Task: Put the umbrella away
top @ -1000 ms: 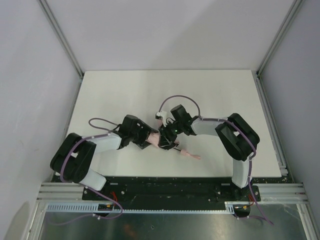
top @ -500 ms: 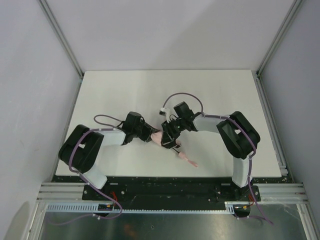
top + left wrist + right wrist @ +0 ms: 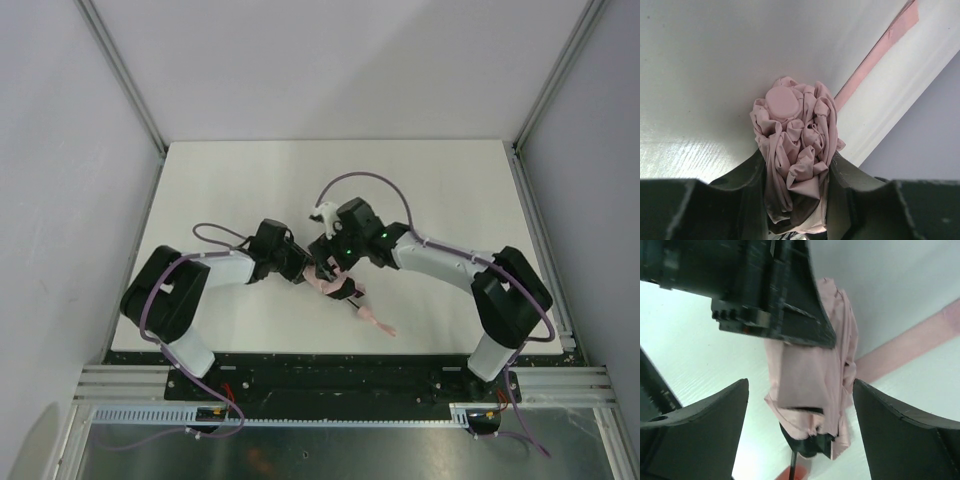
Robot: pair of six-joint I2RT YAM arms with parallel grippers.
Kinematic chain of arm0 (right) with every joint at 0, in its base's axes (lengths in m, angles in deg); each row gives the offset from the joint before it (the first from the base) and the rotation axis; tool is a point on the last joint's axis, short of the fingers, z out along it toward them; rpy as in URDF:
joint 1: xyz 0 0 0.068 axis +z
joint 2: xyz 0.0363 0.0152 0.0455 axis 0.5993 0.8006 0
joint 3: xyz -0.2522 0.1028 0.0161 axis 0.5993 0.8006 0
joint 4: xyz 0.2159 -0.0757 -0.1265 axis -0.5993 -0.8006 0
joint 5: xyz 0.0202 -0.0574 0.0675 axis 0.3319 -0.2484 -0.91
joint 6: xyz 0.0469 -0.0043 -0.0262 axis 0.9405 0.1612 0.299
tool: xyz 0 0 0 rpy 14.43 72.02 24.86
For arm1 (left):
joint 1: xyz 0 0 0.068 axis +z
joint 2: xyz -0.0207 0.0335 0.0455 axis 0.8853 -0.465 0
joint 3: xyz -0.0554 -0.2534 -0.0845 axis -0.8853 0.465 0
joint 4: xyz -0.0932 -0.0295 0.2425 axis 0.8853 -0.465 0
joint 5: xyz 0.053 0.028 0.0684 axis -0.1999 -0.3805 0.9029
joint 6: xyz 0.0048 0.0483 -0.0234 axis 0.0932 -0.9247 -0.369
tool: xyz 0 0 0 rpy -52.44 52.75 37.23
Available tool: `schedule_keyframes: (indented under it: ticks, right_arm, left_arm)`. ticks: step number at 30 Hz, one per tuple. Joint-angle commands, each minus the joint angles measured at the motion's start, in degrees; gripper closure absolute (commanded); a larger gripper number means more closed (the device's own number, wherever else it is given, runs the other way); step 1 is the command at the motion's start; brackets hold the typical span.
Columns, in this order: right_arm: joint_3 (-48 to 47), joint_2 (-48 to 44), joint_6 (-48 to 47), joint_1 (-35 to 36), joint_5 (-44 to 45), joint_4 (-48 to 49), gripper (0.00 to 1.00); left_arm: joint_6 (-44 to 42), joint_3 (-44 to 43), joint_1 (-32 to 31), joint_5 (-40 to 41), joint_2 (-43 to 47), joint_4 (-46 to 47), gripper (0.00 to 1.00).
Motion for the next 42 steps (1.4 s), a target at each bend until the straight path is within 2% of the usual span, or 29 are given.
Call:
schedule_keyframes:
  ticks: [1, 6, 11, 15, 21, 27, 29, 32, 34, 40, 42]
  right_arm:
    - [-1.6, 0.6, -4.0, 8.4, 22.0, 1.4, 0.13]
    - [-1.4, 5.5, -7.4, 17.6, 41.9, 5.6, 0.15]
    - [2.5, 8.9, -10.4, 21.9, 53.6, 12.8, 0.24]
    - [6.9, 10.0, -10.6, 22.5, 57.7, 17.5, 0.30]
    - [9.3, 14.6, -12.7, 22.1, 59.5, 22.6, 0.59]
    - [9.4, 17.4, -9.9, 20.7, 53.3, 18.9, 0.92]
    - [9.7, 17.1, -8.1, 19.8, 49.4, 17.1, 0.98]
    - [10.7, 16.4, -5.9, 17.9, 41.7, 14.7, 1.00]
    - [11.5, 15.7, -5.0, 16.6, 36.9, 14.4, 1.00]
    - [12.9, 15.0, -3.0, 12.8, 25.0, 14.9, 1.00]
    - [12.9, 14.9, -2.6, 11.8, 21.4, 15.0, 1.00]
  left_arm:
    - [-4.4, 1.2, 0.0, 4.9, -3.3, -14.3, 1.00]
    - [-4.3, 0.4, 0.0, 4.7, -3.6, -16.1, 1.00]
    - [-4.1, 0.1, 0.1, 3.8, -3.9, -17.0, 1.00]
    - [-4.3, -0.3, 0.2, 3.5, -4.2, -17.4, 1.00]
    - [-4.6, -1.0, 0.0, 2.6, -4.5, -17.8, 1.00]
    - [-7.5, -2.7, -0.1, 4.1, -2.9, -17.7, 1.00]
    - [-10.0, -4.3, 0.0, 5.1, -2.3, -17.7, 0.90]
    - [-12.6, -5.7, 0.4, 7.0, -0.3, -17.2, 0.53]
    - [-14.1, -5.9, 1.0, 7.9, 1.5, -16.3, 0.34]
    - [-17.9, -7.0, 5.3, 5.8, 5.8, -14.6, 0.06]
    - [-18.2, -6.4, 7.2, 3.8, 7.0, -13.3, 0.02]
